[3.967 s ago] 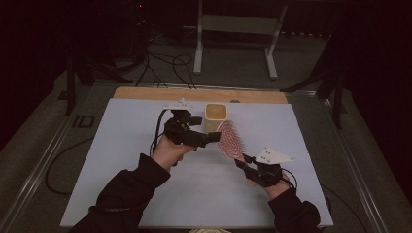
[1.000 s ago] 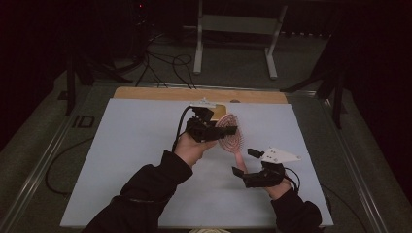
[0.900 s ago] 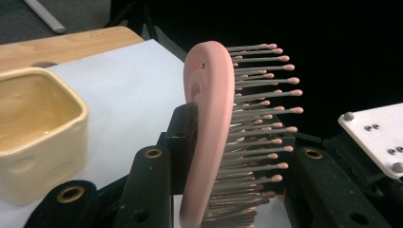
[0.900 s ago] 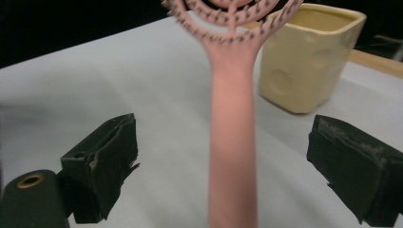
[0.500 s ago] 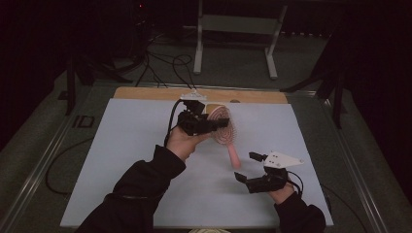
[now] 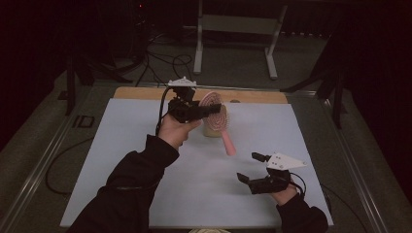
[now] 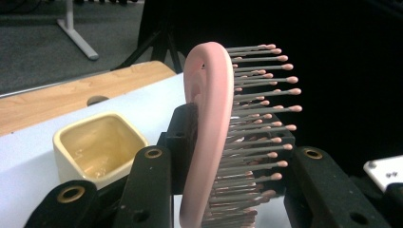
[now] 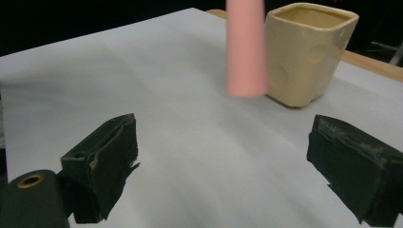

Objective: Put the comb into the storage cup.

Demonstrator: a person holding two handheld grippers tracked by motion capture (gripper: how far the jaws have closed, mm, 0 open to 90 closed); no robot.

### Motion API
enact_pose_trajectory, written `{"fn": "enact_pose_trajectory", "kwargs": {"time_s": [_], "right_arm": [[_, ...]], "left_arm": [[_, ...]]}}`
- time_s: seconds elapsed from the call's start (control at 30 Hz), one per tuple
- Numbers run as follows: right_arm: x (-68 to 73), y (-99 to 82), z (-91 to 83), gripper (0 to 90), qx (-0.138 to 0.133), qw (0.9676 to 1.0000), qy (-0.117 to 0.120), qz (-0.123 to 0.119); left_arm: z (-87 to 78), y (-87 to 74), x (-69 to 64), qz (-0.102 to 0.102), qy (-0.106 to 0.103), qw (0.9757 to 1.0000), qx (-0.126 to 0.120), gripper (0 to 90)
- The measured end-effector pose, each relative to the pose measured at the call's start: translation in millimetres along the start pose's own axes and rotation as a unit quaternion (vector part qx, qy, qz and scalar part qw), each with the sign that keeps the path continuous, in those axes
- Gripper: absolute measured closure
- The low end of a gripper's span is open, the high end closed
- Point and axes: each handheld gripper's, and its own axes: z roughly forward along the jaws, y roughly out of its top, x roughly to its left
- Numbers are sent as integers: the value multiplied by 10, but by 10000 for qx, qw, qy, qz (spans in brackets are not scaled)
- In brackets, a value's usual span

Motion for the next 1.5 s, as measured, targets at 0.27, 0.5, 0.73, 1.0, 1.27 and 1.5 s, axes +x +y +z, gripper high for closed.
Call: {"fn": "enact_pose_trajectory", "kwargs": {"time_s": [0.27,0.5,0.73,1.0,1.27,1.5], "right_arm": [[-5,-4,1,95,8,10000,-2,17],[-12,-1,-4,95,-30,10000,-14,41],[-18,3,-8,95,-52,10000,-21,3],[-18,9,-21,95,-70,10000,8,-1],[-18,11,-24,95,-59,10000,29,-15],[-11,18,-31,95,-60,10000,41,7]], "left_arm": [[-35,214,36,149,247,9995,-136,658],[-40,413,67,213,433,9985,-243,658],[0,554,101,326,613,9972,-272,658],[48,623,183,322,879,9950,-356,658],[92,661,263,233,1096,9929,-390,658],[167,656,325,362,1344,9895,-386,659]]}}
